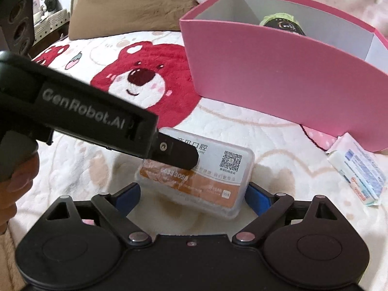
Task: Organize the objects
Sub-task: 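Lift the floss box with the left tool and carry it over the pink box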
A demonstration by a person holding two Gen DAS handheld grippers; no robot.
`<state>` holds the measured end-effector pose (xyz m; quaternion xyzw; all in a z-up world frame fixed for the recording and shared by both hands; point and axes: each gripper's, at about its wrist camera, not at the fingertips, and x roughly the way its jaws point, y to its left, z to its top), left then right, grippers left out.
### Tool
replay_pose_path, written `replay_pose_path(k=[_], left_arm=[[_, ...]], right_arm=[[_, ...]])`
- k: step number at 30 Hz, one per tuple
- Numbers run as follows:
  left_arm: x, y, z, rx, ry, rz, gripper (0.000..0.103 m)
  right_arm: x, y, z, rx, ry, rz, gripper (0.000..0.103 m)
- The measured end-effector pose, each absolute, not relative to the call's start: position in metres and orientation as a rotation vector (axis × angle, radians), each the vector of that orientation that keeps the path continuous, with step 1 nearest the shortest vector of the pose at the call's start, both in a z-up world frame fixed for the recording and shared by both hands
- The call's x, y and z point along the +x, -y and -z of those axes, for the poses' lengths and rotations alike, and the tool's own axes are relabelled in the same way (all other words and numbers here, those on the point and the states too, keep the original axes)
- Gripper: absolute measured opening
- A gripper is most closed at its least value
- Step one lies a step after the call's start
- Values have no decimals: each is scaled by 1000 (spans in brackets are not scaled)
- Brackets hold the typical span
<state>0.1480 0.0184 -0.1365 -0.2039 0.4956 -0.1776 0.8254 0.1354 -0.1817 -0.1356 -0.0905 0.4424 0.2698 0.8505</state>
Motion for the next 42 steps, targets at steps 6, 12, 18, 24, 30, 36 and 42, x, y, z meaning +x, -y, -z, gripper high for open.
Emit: replay_pose_path(k=[6,12,18,24,30,36,42], left_arm=[[124,-14,114,-428,-1016,394,44],[94,-10,90,-456,-937,406,44],[76,6,68,-425,-892,375,44],[82,12,41,-404,-893,415,44],[98,19,0,-371,-865,443,44],[120,18,-41,-370,-834,453,44],[154,16,-63,-374,-801,435,44]], right_arm=[[120,188,113,-200,-911,-591,95],[101,194,93,-214,-883,-616,95],[91,201,80,-206,-864,-614,95],[87,212,53,-206,-832,-603,95],[102,221,12,-176,-800,-601,95],[121,223,-33,-214,-722,-617,95],[156,220,-64,-218,-693,-626,95]])
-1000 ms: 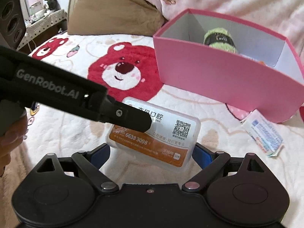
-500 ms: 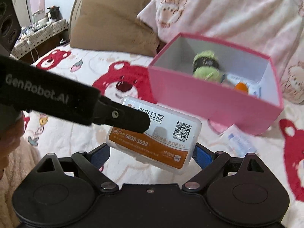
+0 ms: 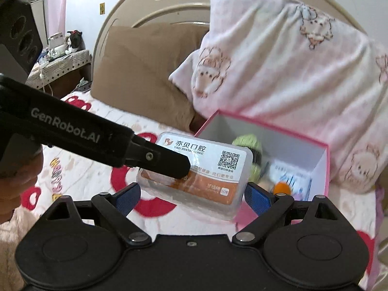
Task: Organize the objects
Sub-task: 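Lift the floss box with the left tool and carry it over the pink box, then lower the floss box into the pink box and open the left tool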
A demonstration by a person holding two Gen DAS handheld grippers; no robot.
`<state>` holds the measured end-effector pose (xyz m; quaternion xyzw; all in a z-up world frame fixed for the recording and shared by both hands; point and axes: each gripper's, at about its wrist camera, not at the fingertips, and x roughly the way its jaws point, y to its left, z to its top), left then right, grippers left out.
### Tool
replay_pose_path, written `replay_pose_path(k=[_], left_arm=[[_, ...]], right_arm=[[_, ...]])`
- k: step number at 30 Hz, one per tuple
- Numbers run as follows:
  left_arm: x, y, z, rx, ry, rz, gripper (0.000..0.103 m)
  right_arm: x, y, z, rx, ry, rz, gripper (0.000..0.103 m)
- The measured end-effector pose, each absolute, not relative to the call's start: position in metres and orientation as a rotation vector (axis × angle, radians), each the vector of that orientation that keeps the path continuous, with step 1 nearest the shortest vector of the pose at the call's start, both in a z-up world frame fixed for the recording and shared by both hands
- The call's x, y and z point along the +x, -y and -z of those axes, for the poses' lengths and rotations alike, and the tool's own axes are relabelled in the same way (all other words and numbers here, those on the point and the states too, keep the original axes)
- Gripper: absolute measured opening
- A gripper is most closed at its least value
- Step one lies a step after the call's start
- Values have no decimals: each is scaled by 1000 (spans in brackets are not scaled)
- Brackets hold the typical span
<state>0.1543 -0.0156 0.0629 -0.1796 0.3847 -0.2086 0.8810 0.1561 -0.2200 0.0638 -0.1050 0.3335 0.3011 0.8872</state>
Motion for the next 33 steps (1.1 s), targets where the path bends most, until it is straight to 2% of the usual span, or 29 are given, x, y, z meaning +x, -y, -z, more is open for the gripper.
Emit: replay_pose_path(k=[5,13,17,21,27,33], left_arm=[[187,17,-62,-380,-799,416,46],[243,25,-7,-461,-889,372,46],[263,28,18,-447,-925,338,46],[280,30,39,-428,-958,325,46],[303,39,57,-332,-1016,308,46],[301,46,59,-277,-1014,319,45]], right_arm=[[193,224,-63,-166,-729,-634,90],[256,227,-31,-152,-777,-611,84],[279,231,-3,-96,-860,-592,72],[296,238,23,-16,-914,-591,65],[319,248,54,102,-1006,-590,58],[316,253,66,145,-1014,-575,58]])
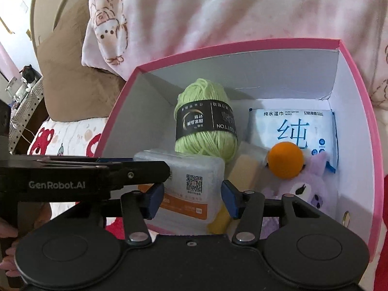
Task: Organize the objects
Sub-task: 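Lower the floss box into the pink box and open the left tool, then move the left tool to the white-and-blue packet and close on it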
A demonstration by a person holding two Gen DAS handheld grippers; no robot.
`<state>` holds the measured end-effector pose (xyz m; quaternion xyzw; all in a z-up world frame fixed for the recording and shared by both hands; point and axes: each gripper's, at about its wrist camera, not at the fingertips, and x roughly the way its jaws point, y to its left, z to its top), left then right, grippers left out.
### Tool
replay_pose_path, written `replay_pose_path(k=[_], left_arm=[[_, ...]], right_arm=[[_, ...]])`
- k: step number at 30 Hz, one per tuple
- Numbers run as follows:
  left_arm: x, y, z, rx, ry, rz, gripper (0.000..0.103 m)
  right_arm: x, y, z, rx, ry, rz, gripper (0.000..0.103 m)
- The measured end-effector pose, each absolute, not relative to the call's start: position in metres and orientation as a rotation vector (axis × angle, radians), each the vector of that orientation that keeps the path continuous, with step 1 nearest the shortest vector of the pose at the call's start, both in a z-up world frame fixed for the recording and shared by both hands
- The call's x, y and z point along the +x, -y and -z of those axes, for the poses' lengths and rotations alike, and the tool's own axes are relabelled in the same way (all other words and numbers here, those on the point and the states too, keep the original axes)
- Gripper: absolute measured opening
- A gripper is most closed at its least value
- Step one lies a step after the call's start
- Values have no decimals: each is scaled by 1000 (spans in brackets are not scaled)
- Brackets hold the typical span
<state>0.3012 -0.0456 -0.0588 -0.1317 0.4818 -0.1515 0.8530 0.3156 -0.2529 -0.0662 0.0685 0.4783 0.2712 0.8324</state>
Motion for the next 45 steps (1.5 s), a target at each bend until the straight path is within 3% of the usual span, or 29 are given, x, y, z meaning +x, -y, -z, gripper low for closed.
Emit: replay_pose_path(k=[11,15,22,37,45], left_arm=[[302,46,60,-214,-1019,261,44],[299,44,59,-211,-987,242,47],[287,39,49,-201,-920,249,48],[231,55,5,-104,-950,217,54],[192,63,-38,-93,-911,242,58]], right_arm=[[318,251,81,209,-1022,-593,51],[323,244,84,176,-1042,-553,43],[310,239,62,99,-960,-520,43],[252,264,5,-18,-808,-561,55],[210,298,-34,-19,-780,-539,66]])
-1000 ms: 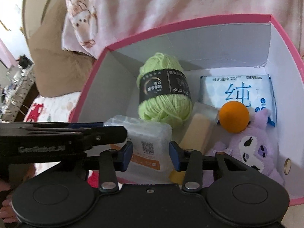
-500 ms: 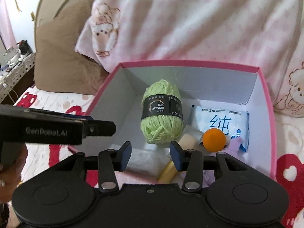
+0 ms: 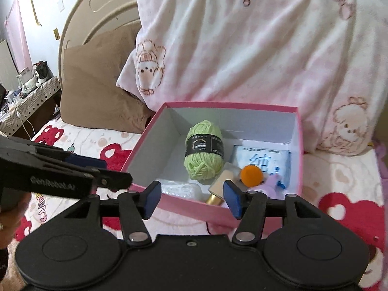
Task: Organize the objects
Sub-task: 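Move the left tool to the white-and-blue packet and close on it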
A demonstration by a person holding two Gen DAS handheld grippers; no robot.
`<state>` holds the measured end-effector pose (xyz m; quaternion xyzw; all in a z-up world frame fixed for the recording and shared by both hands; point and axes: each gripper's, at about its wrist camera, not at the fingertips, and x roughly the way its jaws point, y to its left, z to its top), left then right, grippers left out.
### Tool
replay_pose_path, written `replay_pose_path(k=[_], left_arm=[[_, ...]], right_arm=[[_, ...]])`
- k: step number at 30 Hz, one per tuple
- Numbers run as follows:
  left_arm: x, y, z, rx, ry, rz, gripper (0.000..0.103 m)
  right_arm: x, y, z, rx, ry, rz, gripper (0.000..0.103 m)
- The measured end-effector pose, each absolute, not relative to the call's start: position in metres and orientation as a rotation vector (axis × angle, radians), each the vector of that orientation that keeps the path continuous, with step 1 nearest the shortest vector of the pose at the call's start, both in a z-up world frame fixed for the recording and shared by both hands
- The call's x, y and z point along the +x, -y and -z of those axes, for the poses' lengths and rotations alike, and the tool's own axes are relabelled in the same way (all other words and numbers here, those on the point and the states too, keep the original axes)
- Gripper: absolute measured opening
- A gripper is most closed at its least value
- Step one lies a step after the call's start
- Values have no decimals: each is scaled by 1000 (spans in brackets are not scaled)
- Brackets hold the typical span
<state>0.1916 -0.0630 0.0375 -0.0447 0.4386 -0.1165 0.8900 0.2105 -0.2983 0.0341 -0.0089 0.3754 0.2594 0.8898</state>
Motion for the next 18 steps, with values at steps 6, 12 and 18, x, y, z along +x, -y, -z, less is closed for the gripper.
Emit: replay_pose_path(k=[6,12,18], left_arm=[[172,79,-58,-78,-882,266,60],[163,108,-44,-66,-883,313,60],[162,134,-11,-43,-883,370,60]], right_arm=[[181,328,-52,-30,-778,-549,72],[156,357,-36,26,-751,-564,76],[142,391,8,144,-730,-526,76]])
